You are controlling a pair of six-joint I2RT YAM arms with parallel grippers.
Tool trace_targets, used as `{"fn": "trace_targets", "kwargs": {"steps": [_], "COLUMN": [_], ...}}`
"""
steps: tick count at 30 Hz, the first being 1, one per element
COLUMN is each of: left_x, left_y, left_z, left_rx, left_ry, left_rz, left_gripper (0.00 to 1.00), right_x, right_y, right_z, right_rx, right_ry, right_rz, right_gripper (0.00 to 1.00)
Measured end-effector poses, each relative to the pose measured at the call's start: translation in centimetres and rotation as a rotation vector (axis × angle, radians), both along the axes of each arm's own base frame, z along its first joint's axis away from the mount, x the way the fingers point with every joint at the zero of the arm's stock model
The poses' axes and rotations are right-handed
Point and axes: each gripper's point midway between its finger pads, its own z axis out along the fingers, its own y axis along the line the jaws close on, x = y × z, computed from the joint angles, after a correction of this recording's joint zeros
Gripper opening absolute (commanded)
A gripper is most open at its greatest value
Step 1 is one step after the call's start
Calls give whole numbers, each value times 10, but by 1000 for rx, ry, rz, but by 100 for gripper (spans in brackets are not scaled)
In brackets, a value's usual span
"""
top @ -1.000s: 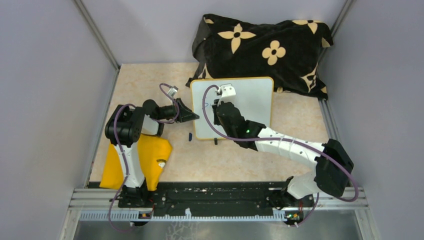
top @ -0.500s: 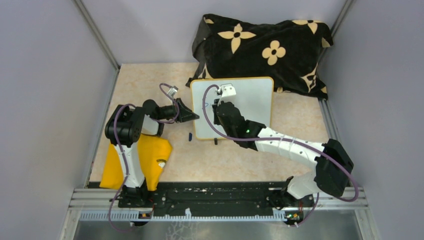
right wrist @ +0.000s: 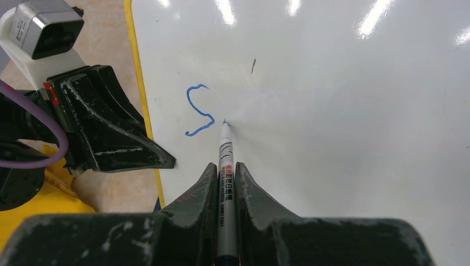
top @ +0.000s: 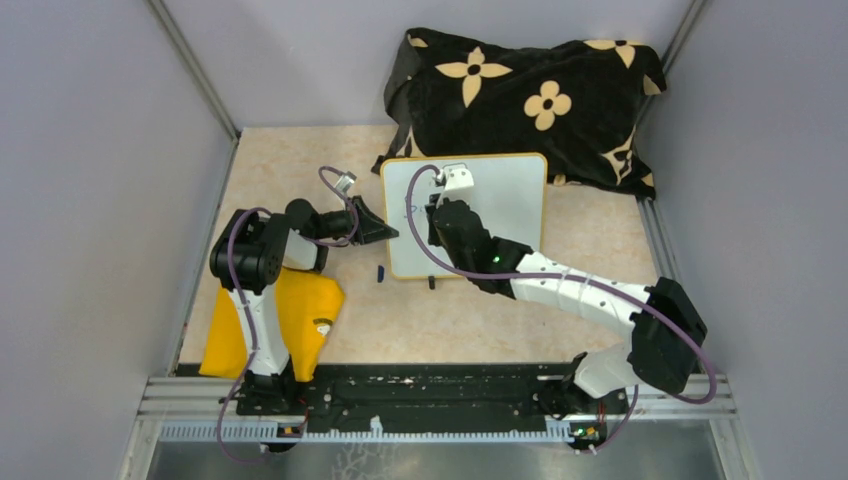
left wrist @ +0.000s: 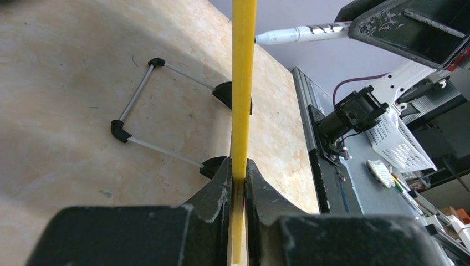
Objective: Write a sentence on the whiteboard
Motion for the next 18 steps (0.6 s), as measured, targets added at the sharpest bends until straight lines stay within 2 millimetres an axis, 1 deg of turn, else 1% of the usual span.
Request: {"fn": "trace_targets", "kwargs": {"steps": [4,18], "left_x": [0,1], "left_y": [0,0], "left_z": [0,0], "left_rx": [-1,-2], "left_ry": [3,5], "left_rz": [2,6], "left_gripper": [0,0], "right_x": [3,5], "right_y": [-1,-3], "right_z": [4,5], "right_rx": [10,12], "right_ry": [-7,-8], "right_rz": [-8,-15], "right_gripper": [0,0]}}
